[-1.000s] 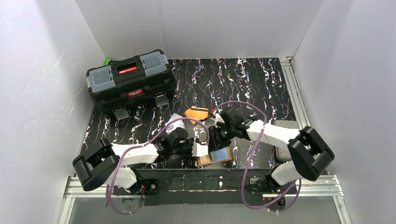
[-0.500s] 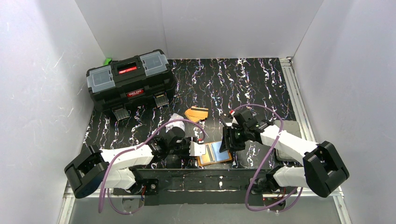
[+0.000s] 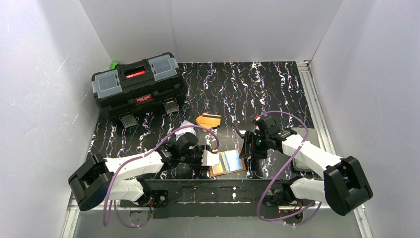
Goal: Put the credit cards into the card holder
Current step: Turn over the card slot in the card holder.
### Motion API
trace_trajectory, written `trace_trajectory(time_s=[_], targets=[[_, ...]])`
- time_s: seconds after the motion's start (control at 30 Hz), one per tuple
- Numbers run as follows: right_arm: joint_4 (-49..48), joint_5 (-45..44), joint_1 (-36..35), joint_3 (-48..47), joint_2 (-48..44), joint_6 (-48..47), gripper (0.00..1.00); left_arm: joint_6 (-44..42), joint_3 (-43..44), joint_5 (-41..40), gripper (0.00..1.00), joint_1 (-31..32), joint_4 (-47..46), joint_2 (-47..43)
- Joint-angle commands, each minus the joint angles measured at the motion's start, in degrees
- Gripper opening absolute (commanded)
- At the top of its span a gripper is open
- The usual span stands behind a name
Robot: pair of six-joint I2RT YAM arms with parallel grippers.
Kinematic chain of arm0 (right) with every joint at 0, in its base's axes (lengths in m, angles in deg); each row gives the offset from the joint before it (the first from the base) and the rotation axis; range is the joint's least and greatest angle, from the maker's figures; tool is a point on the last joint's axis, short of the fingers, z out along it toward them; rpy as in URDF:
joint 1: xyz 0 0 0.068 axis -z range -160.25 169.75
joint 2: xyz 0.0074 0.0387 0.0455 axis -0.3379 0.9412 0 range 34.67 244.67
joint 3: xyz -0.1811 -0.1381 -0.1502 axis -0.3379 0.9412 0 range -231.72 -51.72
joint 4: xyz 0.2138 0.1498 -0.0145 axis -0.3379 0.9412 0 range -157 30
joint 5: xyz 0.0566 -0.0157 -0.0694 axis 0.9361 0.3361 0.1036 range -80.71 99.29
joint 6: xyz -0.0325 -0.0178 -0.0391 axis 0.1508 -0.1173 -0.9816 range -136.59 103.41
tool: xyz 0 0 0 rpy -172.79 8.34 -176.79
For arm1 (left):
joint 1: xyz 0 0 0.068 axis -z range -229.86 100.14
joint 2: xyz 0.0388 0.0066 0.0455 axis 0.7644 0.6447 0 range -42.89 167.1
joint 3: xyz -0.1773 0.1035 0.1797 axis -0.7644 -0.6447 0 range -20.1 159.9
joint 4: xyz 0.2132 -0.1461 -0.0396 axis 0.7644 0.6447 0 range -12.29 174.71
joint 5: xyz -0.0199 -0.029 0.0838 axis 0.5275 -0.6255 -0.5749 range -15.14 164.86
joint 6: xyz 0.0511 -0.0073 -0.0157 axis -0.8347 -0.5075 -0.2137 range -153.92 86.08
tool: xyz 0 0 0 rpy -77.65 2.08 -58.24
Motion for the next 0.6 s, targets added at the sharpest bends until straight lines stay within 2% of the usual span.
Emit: trace_trajectory(time_s=[0.0,0.2,0.37,0.47,0.5,0.57], targets=[[-0.1,0.4,0.8,-4.2,0.8,-2.2,0.67,1.5,1.3,-0.1,0.41,-0.3,1.2,-1.3],[-1.0,2.1,1.4,-5.5,4.4,-2.2,0.63,6.6,4.1,-1.6,0.41,-4.1,3.2,0.2],[-8.0,7.0,0.6,-2.5,1.0,-0.5,0.60,4.9,3.2,0.5,0.41,-5.7,4.5,-1.8],[-8.6,6.8,-0.1,-2.7,1.9,-0.8,0.60,5.2,2.2,-1.9,0.40,-5.7,1.8,-3.1],[-8.8,6.6,-0.1,-3.1,2.2,-1.1,0.60,5.9,1.9,-3.6,0.41,-5.8,0.3,-3.6],[-9.0,6.1,-0.1,-4.7,3.0,-1.7,0.61,6.8,2.2,-5.6,0.50,-6.6,-0.3,-3.9]])
